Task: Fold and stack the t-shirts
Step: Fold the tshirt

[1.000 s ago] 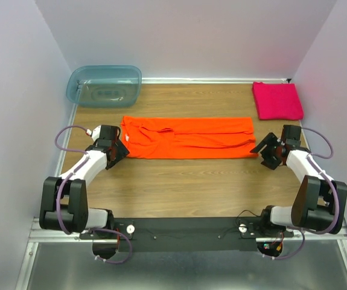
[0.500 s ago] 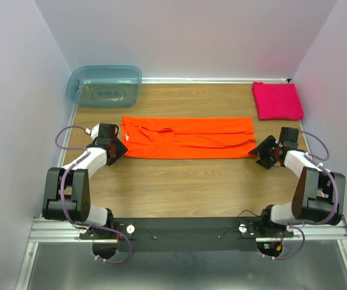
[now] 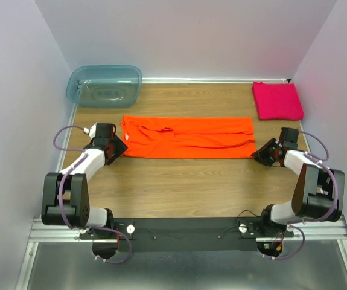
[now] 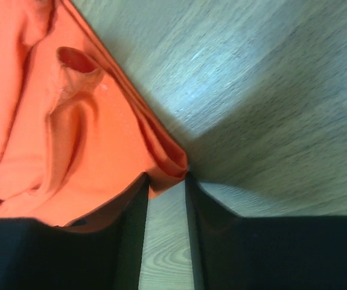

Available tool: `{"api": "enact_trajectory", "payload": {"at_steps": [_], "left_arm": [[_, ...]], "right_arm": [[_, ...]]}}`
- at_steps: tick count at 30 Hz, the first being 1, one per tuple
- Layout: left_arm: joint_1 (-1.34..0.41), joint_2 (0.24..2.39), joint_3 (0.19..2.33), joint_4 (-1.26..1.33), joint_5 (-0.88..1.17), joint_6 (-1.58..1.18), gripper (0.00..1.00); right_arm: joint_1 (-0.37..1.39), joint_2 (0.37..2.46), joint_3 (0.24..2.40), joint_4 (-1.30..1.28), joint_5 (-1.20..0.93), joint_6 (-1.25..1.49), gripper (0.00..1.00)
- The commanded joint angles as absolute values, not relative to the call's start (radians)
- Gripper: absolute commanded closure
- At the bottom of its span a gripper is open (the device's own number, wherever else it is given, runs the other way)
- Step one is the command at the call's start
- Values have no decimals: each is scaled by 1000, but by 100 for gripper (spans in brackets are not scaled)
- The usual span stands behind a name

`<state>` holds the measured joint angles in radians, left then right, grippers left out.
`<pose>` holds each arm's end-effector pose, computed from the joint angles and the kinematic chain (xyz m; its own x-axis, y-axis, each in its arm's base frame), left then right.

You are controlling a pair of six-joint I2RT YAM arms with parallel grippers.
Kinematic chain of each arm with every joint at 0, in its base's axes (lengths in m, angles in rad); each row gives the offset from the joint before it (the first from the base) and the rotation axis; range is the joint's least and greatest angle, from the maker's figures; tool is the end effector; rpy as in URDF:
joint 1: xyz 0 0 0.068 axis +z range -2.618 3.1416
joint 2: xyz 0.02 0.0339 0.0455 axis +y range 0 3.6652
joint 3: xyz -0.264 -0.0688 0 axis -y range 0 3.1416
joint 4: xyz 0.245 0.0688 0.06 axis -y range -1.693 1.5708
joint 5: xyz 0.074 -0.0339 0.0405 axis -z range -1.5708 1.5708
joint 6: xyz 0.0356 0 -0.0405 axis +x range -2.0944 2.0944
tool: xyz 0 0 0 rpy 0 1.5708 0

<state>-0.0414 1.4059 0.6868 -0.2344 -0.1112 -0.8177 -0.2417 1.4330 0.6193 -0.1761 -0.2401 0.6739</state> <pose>0.2638 -0.0070 0.1685 -0.5404 -0.7033 -0.4619 -0.6102 0.7055 -0.3604 0.2498 -0.0529 0.1474 -0.5682 0.7644 -0.3048 0.5891 0.6365 0.4978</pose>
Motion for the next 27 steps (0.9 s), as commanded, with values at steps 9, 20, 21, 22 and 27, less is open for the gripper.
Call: {"api": "enact_trajectory", "payload": {"at_steps": [9,20,21,22,27], "left_arm": [[-8,1311,652,-252,-83,-864,26],[15,1379,624,-170,-22,-917,35],[17,1382,618,-161,-21,-916,37],[15,1384,615,-155,-28,-920,38],[15,1413,632,-144,-75,-913,47]], "right_arm": [[-256,1462,604,-176,-207,655,99],[-256,1448,601,-178,-216,652,99],[-256,1447,601,-178,-216,650,99],[-256,1448,601,-178,-216,652,99],[-256,1439,598,-179,-204,649,99]]}}
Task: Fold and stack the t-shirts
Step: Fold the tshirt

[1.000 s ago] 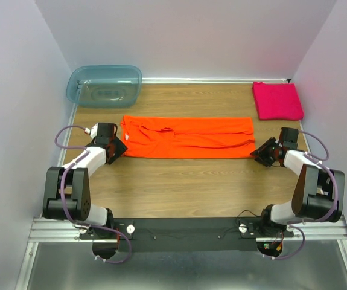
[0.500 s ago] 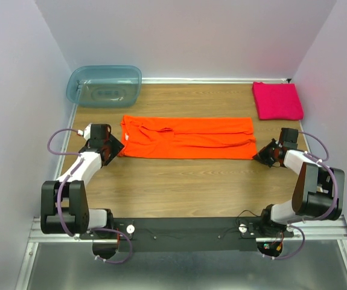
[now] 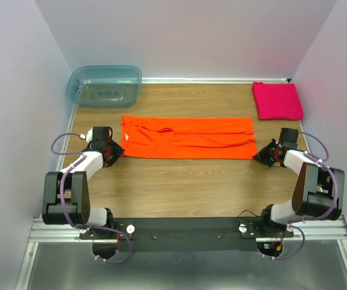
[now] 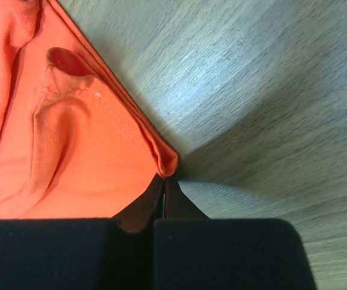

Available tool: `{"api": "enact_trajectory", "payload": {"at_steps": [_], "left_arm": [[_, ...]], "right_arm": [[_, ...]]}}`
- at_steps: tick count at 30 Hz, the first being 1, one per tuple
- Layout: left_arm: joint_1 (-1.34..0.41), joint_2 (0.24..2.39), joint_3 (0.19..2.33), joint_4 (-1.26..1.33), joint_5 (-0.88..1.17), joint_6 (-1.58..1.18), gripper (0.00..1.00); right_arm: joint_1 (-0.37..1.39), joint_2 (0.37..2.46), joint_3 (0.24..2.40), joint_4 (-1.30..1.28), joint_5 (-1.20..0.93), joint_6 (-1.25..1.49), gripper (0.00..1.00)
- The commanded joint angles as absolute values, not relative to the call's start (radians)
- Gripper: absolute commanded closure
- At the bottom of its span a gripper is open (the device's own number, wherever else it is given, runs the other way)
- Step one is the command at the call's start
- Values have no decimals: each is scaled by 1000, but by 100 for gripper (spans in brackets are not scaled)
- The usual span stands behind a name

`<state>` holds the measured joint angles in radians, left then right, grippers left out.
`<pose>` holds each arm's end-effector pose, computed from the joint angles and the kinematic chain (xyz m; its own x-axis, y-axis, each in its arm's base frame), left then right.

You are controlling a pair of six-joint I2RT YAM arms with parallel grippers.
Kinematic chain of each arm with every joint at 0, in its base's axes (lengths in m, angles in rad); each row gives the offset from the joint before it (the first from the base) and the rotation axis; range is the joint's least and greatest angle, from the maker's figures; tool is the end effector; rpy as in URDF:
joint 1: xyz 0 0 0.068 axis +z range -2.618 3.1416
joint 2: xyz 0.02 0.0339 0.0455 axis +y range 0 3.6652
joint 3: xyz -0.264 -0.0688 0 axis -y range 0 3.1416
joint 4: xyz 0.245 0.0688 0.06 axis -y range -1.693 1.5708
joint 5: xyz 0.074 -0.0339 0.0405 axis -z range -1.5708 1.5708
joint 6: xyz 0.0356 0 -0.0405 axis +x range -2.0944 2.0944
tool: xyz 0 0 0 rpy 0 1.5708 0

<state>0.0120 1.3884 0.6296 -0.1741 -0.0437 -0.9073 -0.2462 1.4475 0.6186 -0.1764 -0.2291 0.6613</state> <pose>0.2564 0.0046 0.1601 -0.4648 -0.7927 -0.3944 -0.6563 0.6075 -0.4476 0.2498 -0.0544 0.1437 -0.5730 0.7607 -0.3051 0.5971 0.6424 0.4804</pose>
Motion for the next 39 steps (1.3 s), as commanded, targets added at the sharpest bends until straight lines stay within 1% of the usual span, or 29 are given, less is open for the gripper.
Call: {"api": "enact_trajectory", "payload": {"at_steps": [1,7,8,10,11,12,13,14,19,22,28,30,32,33,34,35,36,37,38,39], "left_arm": [[15,1428,640,-141,-89,-905,48],[15,1483,658,-120,-101,-881,60],[15,1488,661,-115,-104,-870,65],[17,1499,666,-117,-109,-861,71],[15,1505,676,-132,-118,-853,75],[15,1505,684,-146,-126,-836,82],[15,1503,692,-161,-135,-824,84],[15,1493,712,-194,-156,-812,90],[15,1439,797,-346,-256,-726,91],[17,1417,808,-417,-276,-700,90],[15,1419,729,-442,-200,-704,86],[15,1414,683,-431,-169,-710,84],[15,1407,677,-434,-169,-712,79],[15,1401,676,-437,-172,-713,70],[15,1381,676,-443,-181,-712,64],[15,1368,681,-446,-183,-710,50],[15,1356,689,-454,-184,-707,42],[15,1342,695,-457,-184,-697,34],[17,1310,710,-469,-190,-695,27],[15,1296,721,-479,-198,-690,22]], "right_arm": [[-258,1437,600,-181,-196,647,99],[-259,1419,606,-186,-175,643,99],[-259,1419,609,-187,-172,641,99],[-261,1417,611,-190,-164,638,99],[-261,1416,611,-192,-161,635,99],[-259,1414,615,-195,-155,627,99],[-262,1408,618,-199,-143,624,99],[-262,1404,620,-209,-137,617,99],[-265,1370,673,-306,-81,589,99],[-265,1350,687,-360,-60,571,99],[-265,1365,655,-410,-75,571,99],[-265,1368,643,-426,-78,574,99],[-265,1364,638,-439,-83,574,99],[-265,1359,638,-446,-84,563,95],[-265,1345,640,-460,-86,558,85],[-265,1333,641,-466,-86,548,80],[-265,1321,647,-474,-86,542,75],[-264,1309,664,-483,-84,535,71],[-264,1284,676,-500,-83,519,63],[-265,1275,689,-508,-83,509,59]]}}
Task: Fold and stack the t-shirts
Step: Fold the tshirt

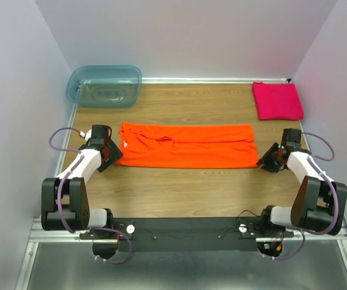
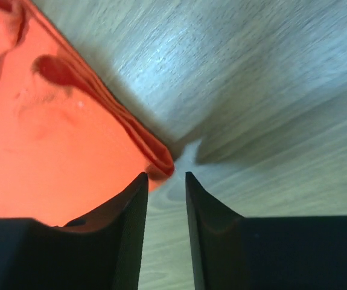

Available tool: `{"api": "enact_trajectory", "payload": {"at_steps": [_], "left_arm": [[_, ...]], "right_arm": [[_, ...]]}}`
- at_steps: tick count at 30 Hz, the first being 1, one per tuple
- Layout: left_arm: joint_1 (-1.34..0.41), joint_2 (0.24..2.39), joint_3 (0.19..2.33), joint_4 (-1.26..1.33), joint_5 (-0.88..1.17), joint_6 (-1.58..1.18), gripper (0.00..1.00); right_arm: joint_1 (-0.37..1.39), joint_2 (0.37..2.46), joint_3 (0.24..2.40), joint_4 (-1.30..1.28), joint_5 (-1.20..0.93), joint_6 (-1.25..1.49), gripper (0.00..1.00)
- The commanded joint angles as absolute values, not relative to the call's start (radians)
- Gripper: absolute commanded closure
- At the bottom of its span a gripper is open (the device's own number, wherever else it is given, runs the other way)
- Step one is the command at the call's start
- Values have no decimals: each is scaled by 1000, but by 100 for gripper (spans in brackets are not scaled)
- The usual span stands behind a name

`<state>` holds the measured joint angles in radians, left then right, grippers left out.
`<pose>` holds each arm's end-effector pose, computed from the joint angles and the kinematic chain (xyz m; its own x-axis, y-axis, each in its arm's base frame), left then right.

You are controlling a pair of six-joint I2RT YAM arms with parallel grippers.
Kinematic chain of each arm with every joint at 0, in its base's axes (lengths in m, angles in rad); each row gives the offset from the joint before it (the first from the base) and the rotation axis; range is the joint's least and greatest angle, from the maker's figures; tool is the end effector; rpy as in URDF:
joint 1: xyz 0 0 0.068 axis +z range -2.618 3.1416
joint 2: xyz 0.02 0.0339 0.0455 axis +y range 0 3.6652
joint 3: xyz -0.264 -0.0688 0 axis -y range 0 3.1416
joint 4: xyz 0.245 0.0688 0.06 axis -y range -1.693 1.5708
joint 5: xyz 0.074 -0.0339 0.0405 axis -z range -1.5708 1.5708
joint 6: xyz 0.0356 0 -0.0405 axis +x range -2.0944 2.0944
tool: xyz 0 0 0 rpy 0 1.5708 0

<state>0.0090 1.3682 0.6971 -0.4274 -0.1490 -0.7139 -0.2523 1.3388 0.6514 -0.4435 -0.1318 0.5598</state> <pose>0.2457 0.0075 0.1695 -0.6230 -0.6532 -0.4304 -0.6408 0.7417 -0.1980 0.2271 -0.0537 0.1625 -0.6398 0.7086 -0.2977 0.6290 0.7053 0.3269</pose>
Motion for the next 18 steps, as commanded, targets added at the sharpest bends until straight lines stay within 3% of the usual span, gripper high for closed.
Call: {"api": "enact_trajectory", "payload": {"at_steps": [1,5,8,13,18], "left_arm": [[15,1281,732,-488,-207,-687,20],[9,1198,801,-540,-229,-655,19],[-24,1180,831,-555,-236,-649,26],[-125,1204,828,-491,-178,-658,53],[-187,1295,772,-351,-111,-707,58]], "right_arm": [[-264,1267,724,-515,-89,502,57],[-239,1250,823,-538,-126,460,56],[-193,1270,888,-523,-191,445,57],[-101,1400,916,-424,-388,477,58],[-101,1540,925,-334,-453,509,64]]}}
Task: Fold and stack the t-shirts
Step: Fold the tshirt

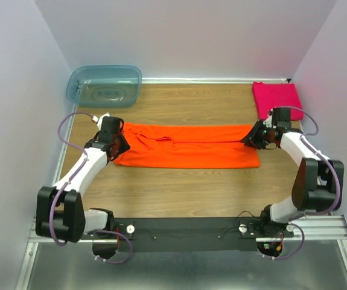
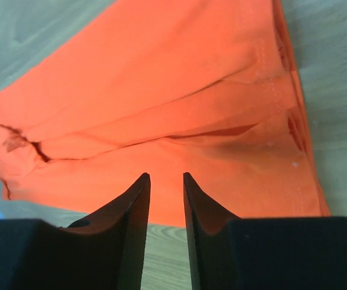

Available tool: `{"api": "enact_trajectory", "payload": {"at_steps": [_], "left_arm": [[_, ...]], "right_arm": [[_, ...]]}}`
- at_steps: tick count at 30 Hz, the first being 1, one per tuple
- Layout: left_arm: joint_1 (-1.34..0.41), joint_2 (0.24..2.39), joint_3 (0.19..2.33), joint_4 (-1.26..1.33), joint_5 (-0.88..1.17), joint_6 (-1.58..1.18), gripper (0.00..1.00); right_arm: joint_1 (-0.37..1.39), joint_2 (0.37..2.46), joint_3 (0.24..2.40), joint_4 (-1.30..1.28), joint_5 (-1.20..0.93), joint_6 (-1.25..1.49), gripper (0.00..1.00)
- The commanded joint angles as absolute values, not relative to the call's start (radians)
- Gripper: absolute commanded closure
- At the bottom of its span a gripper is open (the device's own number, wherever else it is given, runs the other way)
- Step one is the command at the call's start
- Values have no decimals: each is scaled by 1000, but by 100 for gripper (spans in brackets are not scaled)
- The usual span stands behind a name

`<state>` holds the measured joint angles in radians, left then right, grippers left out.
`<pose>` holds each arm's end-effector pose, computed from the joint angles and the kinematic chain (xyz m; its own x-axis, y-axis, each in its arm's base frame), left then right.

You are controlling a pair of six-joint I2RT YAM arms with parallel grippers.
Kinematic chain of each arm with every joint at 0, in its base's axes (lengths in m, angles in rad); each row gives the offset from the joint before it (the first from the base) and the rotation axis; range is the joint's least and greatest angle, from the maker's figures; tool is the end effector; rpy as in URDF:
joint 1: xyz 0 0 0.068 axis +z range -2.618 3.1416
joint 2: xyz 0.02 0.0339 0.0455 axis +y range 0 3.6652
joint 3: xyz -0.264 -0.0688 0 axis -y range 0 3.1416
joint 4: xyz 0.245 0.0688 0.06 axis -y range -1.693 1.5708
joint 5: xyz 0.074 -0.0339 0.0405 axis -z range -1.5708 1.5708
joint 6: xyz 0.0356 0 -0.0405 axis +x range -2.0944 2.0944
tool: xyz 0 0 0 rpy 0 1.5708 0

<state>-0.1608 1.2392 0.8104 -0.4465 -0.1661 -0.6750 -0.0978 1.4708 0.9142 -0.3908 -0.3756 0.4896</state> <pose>0.2494 -0.0345 0.2321 -0.6250 -0.5230 -0.5796 -0.4319 0.8501 -0.3013 0.2958 -0.0159 0.2107 -0.7706 0.5152 -0.3751 0.2721 0.7982 0.5374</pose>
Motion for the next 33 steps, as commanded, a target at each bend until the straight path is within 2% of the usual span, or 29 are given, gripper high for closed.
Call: {"api": "enact_trajectory", "payload": {"at_steps": [1,9,14,17,19,23,26,28,29,32,33], "left_arm": [[-186,1333,770,-339,-104,-709,60],[-131,1528,789,-318,-135,-690,67],[-83,1548,749,-307,-130,-673,68],[-81,1530,753,-316,-132,-669,66],[-80,1502,758,-324,-126,-663,61],[-81,1451,770,-339,-103,-652,53],[-81,1424,772,-360,-115,-650,50],[-81,1410,776,-370,-121,-646,47],[-81,1388,778,-377,-130,-640,45],[-81,1333,779,-380,-130,-627,34],[-81,1318,779,-379,-132,-621,27]], "right_arm": [[-101,1561,943,-334,-439,505,65],[-127,1765,1014,-314,-356,453,73],[-138,1735,1035,-308,-284,434,74],[-108,1678,1064,-307,-322,404,68],[-29,1645,1104,-308,-318,358,63],[158,1653,1176,-305,-296,272,46],[335,1713,1239,-282,-287,171,43],[392,1753,1270,-261,-304,137,43],[419,1775,1305,-240,-317,123,38],[521,1882,1371,-221,-308,61,28],[566,1908,1417,-218,-304,40,27]]}}
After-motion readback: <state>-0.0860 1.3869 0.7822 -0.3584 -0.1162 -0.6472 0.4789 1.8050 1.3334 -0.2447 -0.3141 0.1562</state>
